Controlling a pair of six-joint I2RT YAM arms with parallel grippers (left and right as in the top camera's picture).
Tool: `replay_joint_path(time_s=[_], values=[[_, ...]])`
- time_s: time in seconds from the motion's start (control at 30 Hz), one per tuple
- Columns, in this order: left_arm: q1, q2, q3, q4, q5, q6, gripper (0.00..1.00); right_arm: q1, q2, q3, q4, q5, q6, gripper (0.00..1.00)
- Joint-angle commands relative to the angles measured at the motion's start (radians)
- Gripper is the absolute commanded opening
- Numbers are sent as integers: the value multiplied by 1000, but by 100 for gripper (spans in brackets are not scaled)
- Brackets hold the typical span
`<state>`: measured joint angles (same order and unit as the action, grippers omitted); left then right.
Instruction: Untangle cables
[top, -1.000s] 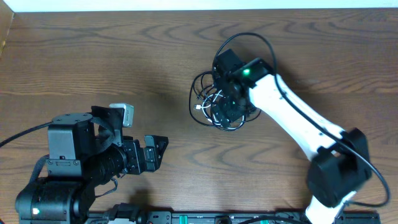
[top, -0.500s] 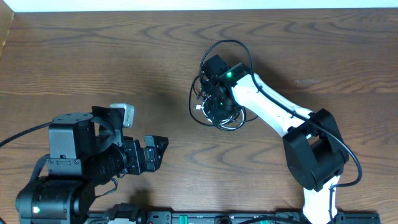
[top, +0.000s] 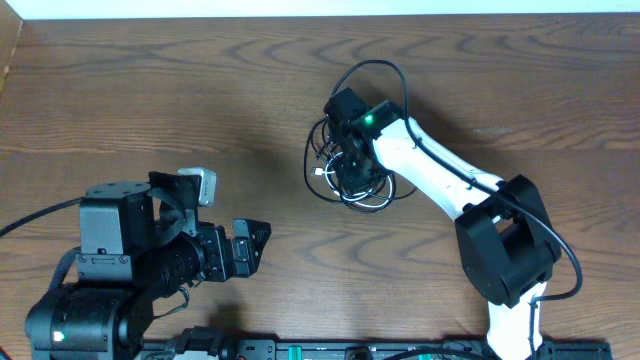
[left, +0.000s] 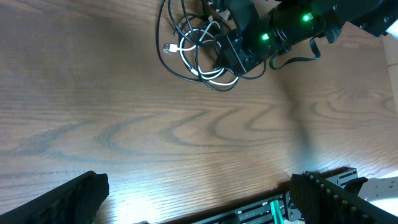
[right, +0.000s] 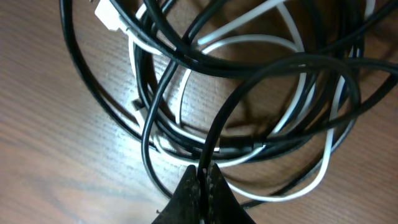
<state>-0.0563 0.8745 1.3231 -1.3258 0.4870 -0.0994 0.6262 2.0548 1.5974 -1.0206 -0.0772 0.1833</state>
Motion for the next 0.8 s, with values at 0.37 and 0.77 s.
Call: replay_joint_path(time_s=[0.37,0.77], values=[[-4,1,6,-5,-37,21,99,-82,-350,1009,-104,58,-93,1],[-4,1,6,-5,-36,21,99,-111,-455,1037,-238,391,-107,1]])
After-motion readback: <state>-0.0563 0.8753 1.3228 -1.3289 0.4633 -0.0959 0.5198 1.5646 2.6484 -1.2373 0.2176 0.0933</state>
